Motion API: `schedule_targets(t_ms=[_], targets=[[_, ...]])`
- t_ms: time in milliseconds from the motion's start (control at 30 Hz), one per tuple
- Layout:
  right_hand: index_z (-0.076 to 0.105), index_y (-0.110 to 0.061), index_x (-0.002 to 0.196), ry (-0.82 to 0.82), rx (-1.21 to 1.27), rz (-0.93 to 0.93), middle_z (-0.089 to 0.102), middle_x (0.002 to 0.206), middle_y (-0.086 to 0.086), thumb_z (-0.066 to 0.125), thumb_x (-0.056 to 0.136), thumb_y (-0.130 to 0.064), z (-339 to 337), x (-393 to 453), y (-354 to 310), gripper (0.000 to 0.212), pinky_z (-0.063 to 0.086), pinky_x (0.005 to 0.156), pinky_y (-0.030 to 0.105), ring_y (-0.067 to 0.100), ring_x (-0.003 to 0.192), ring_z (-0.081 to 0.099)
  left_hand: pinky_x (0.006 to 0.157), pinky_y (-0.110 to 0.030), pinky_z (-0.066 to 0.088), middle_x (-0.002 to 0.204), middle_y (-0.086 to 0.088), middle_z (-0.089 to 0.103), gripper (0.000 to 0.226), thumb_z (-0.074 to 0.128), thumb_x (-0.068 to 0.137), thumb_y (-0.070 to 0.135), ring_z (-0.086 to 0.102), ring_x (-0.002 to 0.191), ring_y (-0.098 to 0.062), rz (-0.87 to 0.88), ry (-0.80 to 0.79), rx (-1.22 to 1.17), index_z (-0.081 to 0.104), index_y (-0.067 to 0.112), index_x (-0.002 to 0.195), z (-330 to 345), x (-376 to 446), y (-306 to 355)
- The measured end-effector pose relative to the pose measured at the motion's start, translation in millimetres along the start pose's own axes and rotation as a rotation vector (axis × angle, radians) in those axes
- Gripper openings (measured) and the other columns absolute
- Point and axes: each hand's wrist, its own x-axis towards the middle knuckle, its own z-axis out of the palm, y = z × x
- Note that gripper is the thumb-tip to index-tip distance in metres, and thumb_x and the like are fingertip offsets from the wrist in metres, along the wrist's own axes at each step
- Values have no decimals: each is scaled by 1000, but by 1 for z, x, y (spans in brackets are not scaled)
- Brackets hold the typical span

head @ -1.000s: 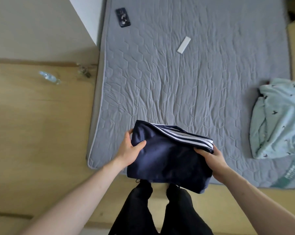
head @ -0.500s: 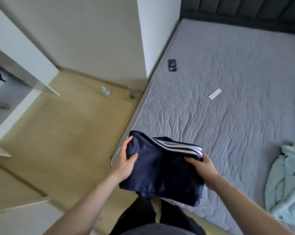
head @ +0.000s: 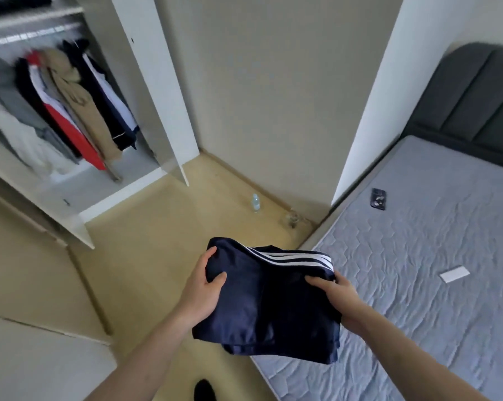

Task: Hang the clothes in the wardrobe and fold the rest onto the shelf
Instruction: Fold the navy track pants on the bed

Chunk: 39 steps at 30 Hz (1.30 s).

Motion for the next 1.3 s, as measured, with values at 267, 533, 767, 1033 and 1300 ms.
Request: schedule_targets(t_ms=[267, 533, 767, 1033, 1300], targets=[[73, -20, 110, -25, -69, -133, 79, 99, 5, 84, 83, -18, 175, 54, -63, 30, 61, 91, 48, 27, 93, 76, 114, -42, 44, 141, 13, 57, 59, 63, 99, 18, 57, 128, -11, 26, 100, -34, 41, 41, 149, -162, 86, -6], [72, -18, 112, -90, -107, -216, 79, 100, 7, 84, 83, -18, 308, 101, -136, 31, 63, 80, 45, 29, 90, 77, 97, -26, 50, 130, 13, 61, 57, 62, 99, 14, 60, 112, -1, 81, 191, -54, 42, 35, 148, -290, 160, 16], [73, -18, 110, -201, -167, -302, 79, 100, 6, 81, 85, -17, 395, 167, -230, 27, 63, 81, 44, 28, 92, 77, 79, -13, 46, 124, 13, 59, 55, 62, 99, 9, 57, 103, 6, 85, 299, -94, 44, 28, 148, -370, 241, 50], [71, -14, 117, -348, -174, -349, 79, 104, 10, 81, 84, -17, 503, 260, -351, 34, 62, 87, 47, 30, 95, 77, 75, -12, 46, 123, 12, 58, 55, 61, 100, 8, 57, 103, 3, 105, 434, -129, 44, 26, 149, -462, 347, 105], [72, -13, 116, -508, -209, -435, 78, 107, 10, 81, 83, -16, 630, 320, -465, 34, 60, 93, 49, 30, 97, 77, 72, -11, 48, 119, 10, 58, 55, 61, 98, 4, 58, 99, 1, 178, 634, -146, 47, 24, 147, -566, 422, 154]])
